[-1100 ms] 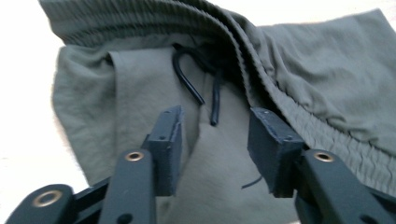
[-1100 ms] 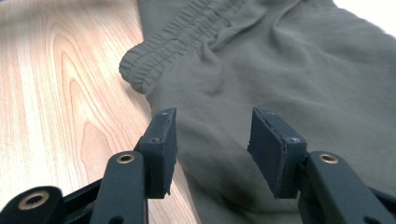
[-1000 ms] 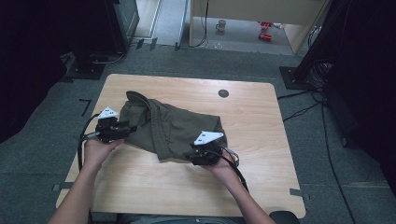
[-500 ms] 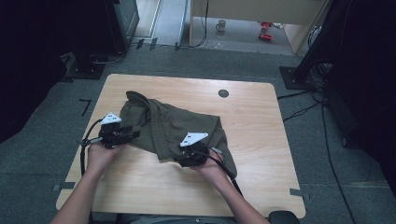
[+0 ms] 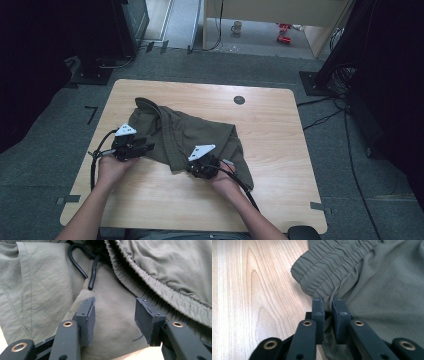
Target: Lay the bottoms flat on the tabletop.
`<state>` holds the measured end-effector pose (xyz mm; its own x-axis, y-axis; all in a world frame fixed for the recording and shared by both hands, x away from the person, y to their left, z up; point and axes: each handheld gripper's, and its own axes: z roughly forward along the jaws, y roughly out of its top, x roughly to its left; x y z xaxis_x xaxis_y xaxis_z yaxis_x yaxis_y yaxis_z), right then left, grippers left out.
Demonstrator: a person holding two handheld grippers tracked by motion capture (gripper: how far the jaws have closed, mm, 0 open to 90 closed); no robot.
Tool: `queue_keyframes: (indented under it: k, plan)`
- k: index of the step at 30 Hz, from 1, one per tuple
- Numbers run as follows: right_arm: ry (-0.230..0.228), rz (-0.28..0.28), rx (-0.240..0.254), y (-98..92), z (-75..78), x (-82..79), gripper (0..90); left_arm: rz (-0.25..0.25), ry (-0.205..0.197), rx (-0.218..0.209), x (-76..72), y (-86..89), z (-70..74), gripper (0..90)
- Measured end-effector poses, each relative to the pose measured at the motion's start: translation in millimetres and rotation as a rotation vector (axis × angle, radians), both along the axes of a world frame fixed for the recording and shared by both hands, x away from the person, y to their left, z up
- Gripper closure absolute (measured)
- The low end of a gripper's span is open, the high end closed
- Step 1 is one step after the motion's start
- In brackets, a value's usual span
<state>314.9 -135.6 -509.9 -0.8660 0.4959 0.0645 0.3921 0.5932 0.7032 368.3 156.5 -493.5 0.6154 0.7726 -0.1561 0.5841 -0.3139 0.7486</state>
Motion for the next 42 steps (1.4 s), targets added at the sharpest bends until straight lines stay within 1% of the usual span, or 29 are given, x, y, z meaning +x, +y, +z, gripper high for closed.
queue_keyframes:
  k: [2, 3, 4, 5, 6, 7, 8, 11, 12, 14, 15, 18, 21, 23, 24, 26, 31, 34, 36, 38, 42]
  plan:
    - [0.010, -0.010, 0.008, 0.0, -0.5, -1.1, 85.0, -0.002, 0.006, 0.006, -0.2, -0.1, -1.0, 50.9]
    - [0.016, -0.010, 0.010, 0.0, -0.3, -2.2, 85.5, -0.001, 0.009, 0.006, -0.5, -0.4, -1.6, 50.9]
    - [0.025, -0.006, 0.016, 0.4, -0.3, -6.6, 85.8, -0.009, 0.022, 0.010, -1.7, -1.1, -2.9, 50.8]
    - [0.025, -0.006, 0.016, 0.4, -0.3, -6.6, 85.8, -0.009, 0.022, 0.010, -1.7, -1.1, -2.9, 50.8]
    - [0.024, -0.002, 0.020, 1.0, -0.6, -10.1, 85.9, -0.012, 0.029, 0.013, -3.1, -2.1, -3.7, 50.8]
    - [0.023, 0.012, 0.025, 2.3, -1.2, -18.0, 86.0, -0.020, 0.030, 0.020, -4.8, -3.2, -4.6, 50.7]
    - [0.023, 0.012, 0.025, 2.3, -1.2, -18.0, 86.0, -0.029, 0.030, 0.029, -6.6, -4.2, -5.0, 50.7]
    - [0.032, 0.041, 0.031, 5.9, -1.1, -30.9, 86.4, -0.048, 0.029, 0.036, -12.3, -7.2, -5.6, 50.6]
    - [0.027, 0.057, 0.026, 7.9, 0.1, -36.3, 86.5, -0.054, 0.029, 0.038, -14.0, -7.8, -5.8, 50.2]
    - [0.025, 0.062, 0.023, 8.6, 1.6, -38.5, 86.6, -0.065, 0.027, 0.049, -16.4, -9.8, -7.1, 50.0]
    - [0.014, 0.067, 0.022, 8.6, 4.2, -39.9, 86.7, -0.069, 0.024, 0.058, -16.5, -10.2, -7.5, 49.9]
    - [-0.004, 0.059, 0.046, 5.8, 14.3, -40.5, 87.1, -0.059, 0.032, 0.055, -15.3, -10.0, -9.1, 49.9]
    - [-0.023, 0.055, 0.060, 1.8, 25.7, -38.9, 87.1, -0.056, 0.031, 0.073, -14.4, -9.2, -10.4, 50.5]
    - [-0.032, 0.049, 0.077, -2.6, 33.6, -36.3, 87.1, -0.052, 0.035, 0.074, -14.2, -9.3, -12.1, 51.1]
    - [-0.038, 0.044, 0.086, -5.2, 37.2, -34.5, 87.1, -0.056, 0.035, 0.082, -14.1, -9.1, -12.8, 51.4]
    - [-0.043, 0.029, 0.100, -10.2, 43.7, -30.8, 87.1, -0.060, 0.019, 0.084, -15.0, -9.2, -14.0, 51.5]
    - [-0.079, -0.008, 0.106, -24.3, 58.6, -21.4, 87.1, -0.062, 0.005, 0.087, -16.2, -9.2, -15.0, 51.6]
    - [-0.089, -0.032, 0.117, -33.4, 65.3, -13.1, 87.2, -0.060, 0.004, 0.087, -16.4, -9.6, -15.1, 51.5]
    - [-0.094, -0.060, 0.125, -41.8, 70.8, -5.5, 87.2, -0.061, 0.003, 0.087, -16.5, -9.5, -15.1, 51.5]
    - [-0.102, -0.068, 0.129, -45.0, 72.3, -2.5, 87.2, -0.062, 0.003, 0.087, -16.5, -9.4, -15.2, 51.5]
    - [-0.103, -0.114, 0.144, -57.9, 76.4, 10.0, 87.3, -0.061, 0.000, 0.087, -16.7, -9.6, -15.3, 51.6]
